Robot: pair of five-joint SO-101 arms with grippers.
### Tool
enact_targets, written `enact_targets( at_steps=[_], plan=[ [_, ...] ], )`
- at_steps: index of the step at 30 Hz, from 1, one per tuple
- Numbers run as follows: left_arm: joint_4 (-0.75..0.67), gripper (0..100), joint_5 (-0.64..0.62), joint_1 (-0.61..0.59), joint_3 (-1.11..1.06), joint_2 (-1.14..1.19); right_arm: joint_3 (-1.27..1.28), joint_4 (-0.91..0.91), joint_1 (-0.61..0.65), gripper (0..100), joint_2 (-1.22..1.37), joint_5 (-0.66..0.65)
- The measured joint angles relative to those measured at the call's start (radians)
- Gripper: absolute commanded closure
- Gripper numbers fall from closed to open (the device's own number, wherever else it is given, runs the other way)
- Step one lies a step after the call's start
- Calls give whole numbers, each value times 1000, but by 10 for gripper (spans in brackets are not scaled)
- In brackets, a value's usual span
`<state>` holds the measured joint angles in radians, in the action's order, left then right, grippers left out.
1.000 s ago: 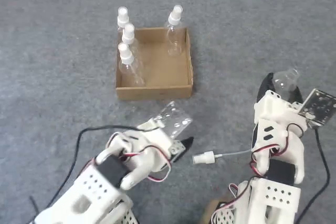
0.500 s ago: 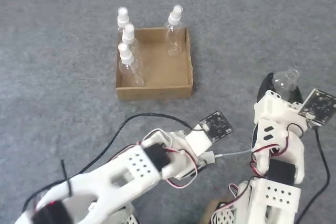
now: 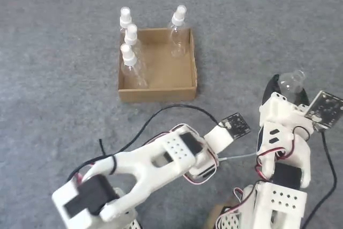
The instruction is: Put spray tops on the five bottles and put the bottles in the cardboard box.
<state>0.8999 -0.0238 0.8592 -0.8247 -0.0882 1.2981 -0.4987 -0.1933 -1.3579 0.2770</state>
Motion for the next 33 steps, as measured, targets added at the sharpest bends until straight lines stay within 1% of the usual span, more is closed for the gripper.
enact_targets(
  at_steps=[3, 5, 18, 24, 27, 29, 33],
  plan=[
    [32, 971, 2, 2, 51, 51, 0, 0, 0, 962, 0, 0],
    [46, 992, 0, 2, 77, 78, 0, 0, 0, 962, 0, 0],
    [49, 991, 0, 2, 78, 86, 0, 0, 0, 961, 0, 0],
    [61, 991, 0, 2, 28, -14, 0, 0, 0, 961, 0, 0],
    [106, 991, 2, -15, 26, -61, 0, 0, 0, 961, 0, 0],
    [135, 991, -20, -37, 26, -97, 0, 0, 0, 961, 0, 0],
    [170, 991, -103, -104, 26, -167, 0, 0, 12, 961, 0, 0]
  ],
)
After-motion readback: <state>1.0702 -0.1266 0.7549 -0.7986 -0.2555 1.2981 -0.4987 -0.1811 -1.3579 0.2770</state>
